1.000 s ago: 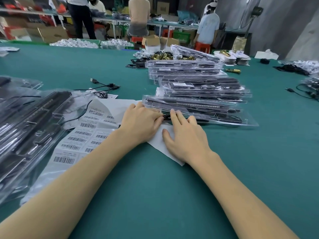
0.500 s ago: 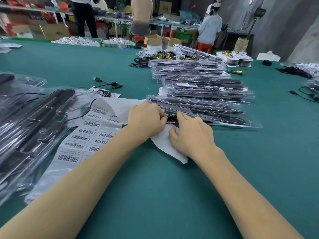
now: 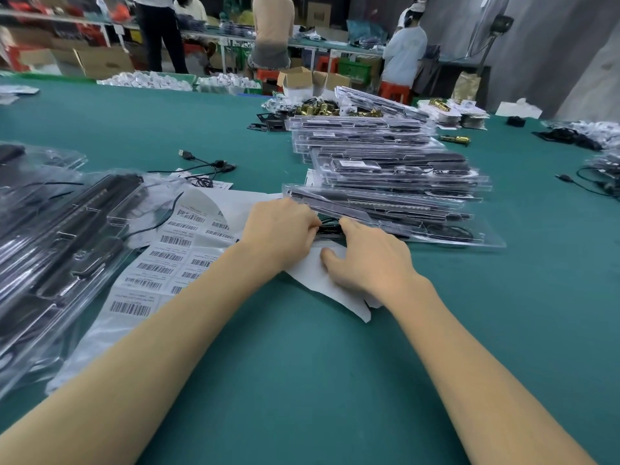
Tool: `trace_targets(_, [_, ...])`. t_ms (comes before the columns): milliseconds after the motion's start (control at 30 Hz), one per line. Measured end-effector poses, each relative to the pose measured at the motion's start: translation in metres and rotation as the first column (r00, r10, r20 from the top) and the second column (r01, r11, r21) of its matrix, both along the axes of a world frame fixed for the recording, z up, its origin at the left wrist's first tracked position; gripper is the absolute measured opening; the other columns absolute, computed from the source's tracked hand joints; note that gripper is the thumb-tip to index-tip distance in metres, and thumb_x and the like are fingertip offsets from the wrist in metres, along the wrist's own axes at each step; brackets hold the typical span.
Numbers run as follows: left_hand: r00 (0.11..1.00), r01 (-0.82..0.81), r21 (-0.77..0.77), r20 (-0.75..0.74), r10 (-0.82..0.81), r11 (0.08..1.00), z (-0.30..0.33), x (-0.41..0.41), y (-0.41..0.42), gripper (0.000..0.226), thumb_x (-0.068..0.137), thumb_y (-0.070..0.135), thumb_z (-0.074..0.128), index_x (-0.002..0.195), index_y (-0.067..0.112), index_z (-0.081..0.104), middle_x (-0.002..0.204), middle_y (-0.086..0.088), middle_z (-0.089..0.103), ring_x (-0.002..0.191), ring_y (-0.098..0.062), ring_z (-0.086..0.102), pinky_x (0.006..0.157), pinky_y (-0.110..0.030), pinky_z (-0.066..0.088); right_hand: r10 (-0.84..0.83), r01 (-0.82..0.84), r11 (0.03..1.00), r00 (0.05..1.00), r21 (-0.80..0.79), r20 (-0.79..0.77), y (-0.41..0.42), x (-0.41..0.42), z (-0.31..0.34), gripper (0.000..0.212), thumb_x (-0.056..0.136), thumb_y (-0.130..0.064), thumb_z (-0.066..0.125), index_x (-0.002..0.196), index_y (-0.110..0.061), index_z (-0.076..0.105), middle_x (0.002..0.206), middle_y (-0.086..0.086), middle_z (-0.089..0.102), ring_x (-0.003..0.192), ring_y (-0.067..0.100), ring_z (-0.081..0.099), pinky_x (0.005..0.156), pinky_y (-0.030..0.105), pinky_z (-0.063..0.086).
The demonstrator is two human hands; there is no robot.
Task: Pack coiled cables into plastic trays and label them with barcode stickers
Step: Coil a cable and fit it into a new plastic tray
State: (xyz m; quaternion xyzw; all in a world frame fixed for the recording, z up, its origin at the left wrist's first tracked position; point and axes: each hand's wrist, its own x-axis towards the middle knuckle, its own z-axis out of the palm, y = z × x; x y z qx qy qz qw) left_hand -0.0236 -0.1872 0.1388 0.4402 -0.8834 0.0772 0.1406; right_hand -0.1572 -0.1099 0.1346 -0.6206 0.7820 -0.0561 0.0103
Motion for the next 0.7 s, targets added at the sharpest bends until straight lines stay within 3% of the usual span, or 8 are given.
trace_targets(100, [0.989,0.052,-0.016,0.142,-0.049,0.999,-0.001,-0.001,0.007,0.028,0.102,0.032,0.038,0.107,0.022,0.064,0.112,0.000,0.066,0.105,-0.027,0.059,0.067,-0.033,0.034,-0.007,0.008,0.999,1.000,-0.035,0.030,0.000,-0.001,0.002,0.031,0.090,-0.054,0.047,0.097,-0.024,0.041,0.110,-0.002,0.066,0.100,0.028,0.057,0.069,0.035,0.032])
trace_targets(200, [0.970,0.075,0.045,0.228,-0.083,0.996,-0.004,-0.006,0.013,0.032,0.102,0.027,0.040,0.125,0.009,0.053,0.129,-0.009,0.054,0.121,-0.030,0.047,0.092,-0.037,0.042,0.006,-0.006,0.999,1.000,-0.051,0.003,0.001,0.000,-0.001,0.032,0.091,-0.052,0.048,0.105,-0.024,0.047,0.121,-0.004,0.064,0.112,0.027,0.059,0.072,0.035,0.034])
trace_targets(267, [0.961,0.056,0.061,0.269,-0.071,0.997,-0.007,-0.009,0.018,0.045,0.099,0.019,0.042,0.139,0.000,0.038,0.141,-0.016,0.042,0.129,-0.030,0.039,0.106,-0.035,0.038,0.007,-0.006,0.999,1.000,-0.053,0.014,0.000,0.002,-0.003,0.038,0.092,-0.051,0.046,0.117,-0.022,0.051,0.132,-0.005,0.059,0.119,0.026,0.057,0.079,0.037,0.039])
trace_targets(367, [0.941,0.088,0.060,0.323,-0.103,0.994,-0.008,-0.014,0.030,0.067,0.097,0.016,0.040,0.154,-0.005,0.010,0.161,-0.021,0.018,0.148,-0.031,0.020,0.121,-0.036,0.021,0.015,-0.011,0.998,0.998,-0.070,0.056,0.000,0.002,-0.004,0.040,0.096,-0.045,0.040,0.130,-0.027,0.052,0.138,-0.009,0.056,0.123,0.025,0.056,0.088,0.038,0.043])
trace_targets(467, [0.915,0.124,0.058,0.381,-0.137,0.991,-0.007,-0.019,0.039,0.070,0.098,0.019,0.037,0.155,-0.004,0.003,0.164,-0.020,0.009,0.152,-0.030,0.010,0.123,-0.037,0.013,0.048,-0.044,0.997,0.998,-0.070,0.052,0.000,-0.001,-0.004,0.043,0.099,-0.036,0.037,0.141,-0.033,0.046,0.144,-0.012,0.052,0.123,0.024,0.057,0.088,0.037,0.043])
trace_targets(567, [0.919,0.086,0.124,0.374,-0.127,0.989,-0.006,-0.019,0.045,0.075,0.097,0.025,0.038,0.155,-0.004,0.000,0.164,-0.022,0.002,0.153,-0.032,0.001,0.124,-0.040,0.008,0.066,-0.064,0.997,0.997,-0.046,0.042,-0.002,-0.004,-0.005,0.042,0.102,-0.034,0.034,0.143,-0.027,0.044,0.150,-0.009,0.046,0.128,0.024,0.053,0.094,0.037,0.043])
trace_targets(700, [0.957,0.030,0.254,0.272,-0.101,0.967,-0.011,-0.021,0.055,0.075,0.100,0.030,0.030,0.155,-0.004,-0.008,0.163,-0.023,-0.012,0.153,-0.033,-0.010,0.124,-0.041,0.002,0.071,-0.069,0.995,0.997,-0.070,0.030,-0.005,-0.011,-0.005,0.042,0.104,-0.032,0.035,0.145,-0.028,0.044,0.151,-0.009,0.046,0.132,0.022,0.050,0.097,0.036,0.043])
